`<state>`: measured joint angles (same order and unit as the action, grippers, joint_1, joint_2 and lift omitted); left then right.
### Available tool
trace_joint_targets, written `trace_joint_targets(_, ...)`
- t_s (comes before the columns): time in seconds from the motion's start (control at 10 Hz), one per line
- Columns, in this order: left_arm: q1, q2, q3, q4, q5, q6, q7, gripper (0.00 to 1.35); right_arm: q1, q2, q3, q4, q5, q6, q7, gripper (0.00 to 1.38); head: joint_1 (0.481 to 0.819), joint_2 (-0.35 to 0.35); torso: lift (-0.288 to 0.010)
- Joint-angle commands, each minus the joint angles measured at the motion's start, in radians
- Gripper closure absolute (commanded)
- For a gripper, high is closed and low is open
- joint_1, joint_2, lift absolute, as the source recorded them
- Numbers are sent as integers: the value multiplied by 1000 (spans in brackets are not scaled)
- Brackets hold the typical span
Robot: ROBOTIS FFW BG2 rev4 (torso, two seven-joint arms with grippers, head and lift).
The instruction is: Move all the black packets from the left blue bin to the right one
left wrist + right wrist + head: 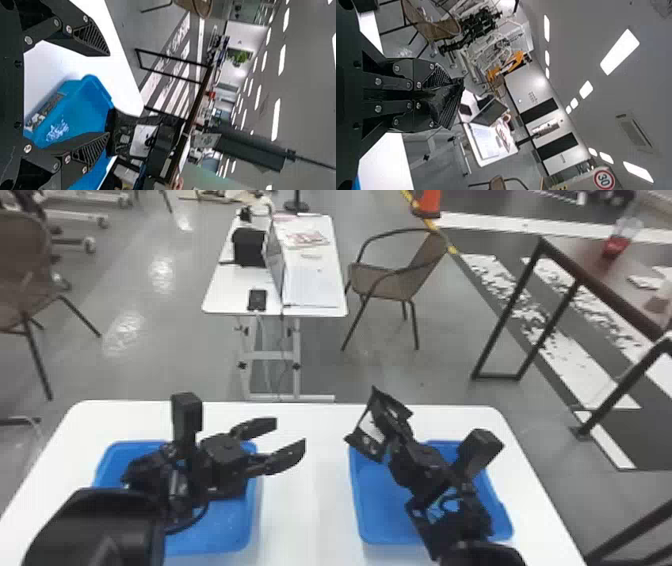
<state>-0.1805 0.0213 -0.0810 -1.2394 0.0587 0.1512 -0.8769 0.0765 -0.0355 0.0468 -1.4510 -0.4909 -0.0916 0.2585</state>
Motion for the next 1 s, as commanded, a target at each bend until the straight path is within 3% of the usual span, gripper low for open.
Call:
trace_joint_targets(0.0,96,-9,93,-114,6,50,61,-2,-37,-3,-82,123,5,15,1,1268,695,-143,0)
trace_joint_targets(0.2,168,-3,195,-170,43,42,82,-2,-107,-38,-137,350,-14,23,1,1260,695,-143,0)
trace_joint_targets(0.3,180,14,208,-170,63,18,82,50,-141,-57,-151,437,-6,23,1,1243,695,-144,0)
trace_joint_targets(0.4,184,26,218,-175,61,4,84,203,-159,-81,-154,500,-49,23,-1,978,695,-143,0)
trace_joint_targets(0.5,194,23,242,-195,21,7,84,280,-155,-84,-174,492,-72,24,1,460,695,-148,0)
trace_joint_targets(0.6,205,9,282,-221,-49,48,84,303,-133,-70,-191,442,-97,-5,1,51,695,-153,0)
trace_joint_targets(0.7,205,8,313,-222,-99,87,81,305,-101,-54,-191,359,-140,-37,2,45,695,-152,0)
trace_joint_targets(0.9,217,23,336,-222,-151,122,73,306,-34,-20,-191,181,-140,-56,2,234,695,-120,0)
